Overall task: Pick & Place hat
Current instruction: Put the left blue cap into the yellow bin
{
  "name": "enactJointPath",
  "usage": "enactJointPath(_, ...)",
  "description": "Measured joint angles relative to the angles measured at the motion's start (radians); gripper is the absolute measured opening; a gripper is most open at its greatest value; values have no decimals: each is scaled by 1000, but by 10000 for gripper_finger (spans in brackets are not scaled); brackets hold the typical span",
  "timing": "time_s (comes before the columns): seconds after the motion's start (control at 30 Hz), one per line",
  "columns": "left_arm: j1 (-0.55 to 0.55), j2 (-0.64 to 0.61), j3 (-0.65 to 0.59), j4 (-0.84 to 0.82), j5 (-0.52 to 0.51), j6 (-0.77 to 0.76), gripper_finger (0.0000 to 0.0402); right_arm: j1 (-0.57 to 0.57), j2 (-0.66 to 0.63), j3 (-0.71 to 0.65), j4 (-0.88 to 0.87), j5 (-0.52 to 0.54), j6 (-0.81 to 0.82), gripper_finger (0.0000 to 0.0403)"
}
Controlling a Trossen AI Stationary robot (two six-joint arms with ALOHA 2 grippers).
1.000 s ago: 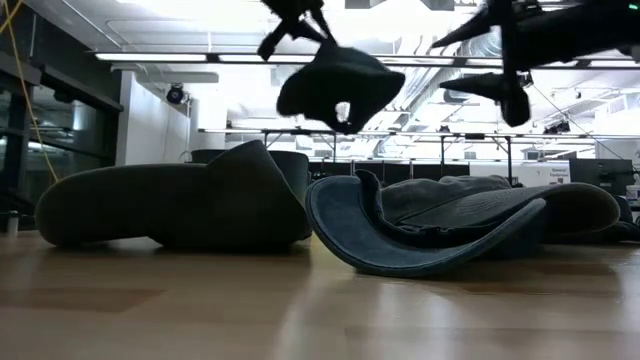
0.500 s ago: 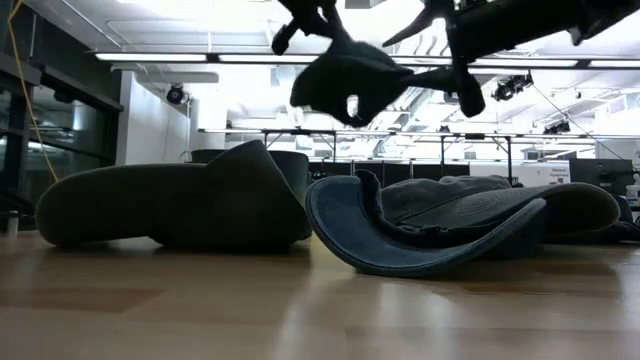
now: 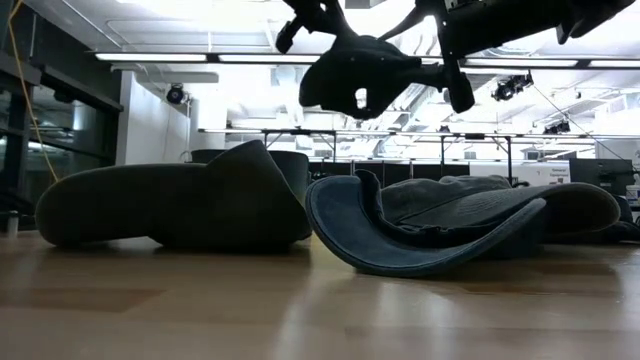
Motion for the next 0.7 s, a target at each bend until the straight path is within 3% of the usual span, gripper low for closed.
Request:
enactJointPath(0.3, 0, 0, 0, 1, -2, 2, 0, -7, 0, 0, 14, -1, -3, 240)
enactJointPath(0.7, 0, 0, 0, 8, 21, 1, 0, -7, 0, 0, 14, -38, -56, 99)
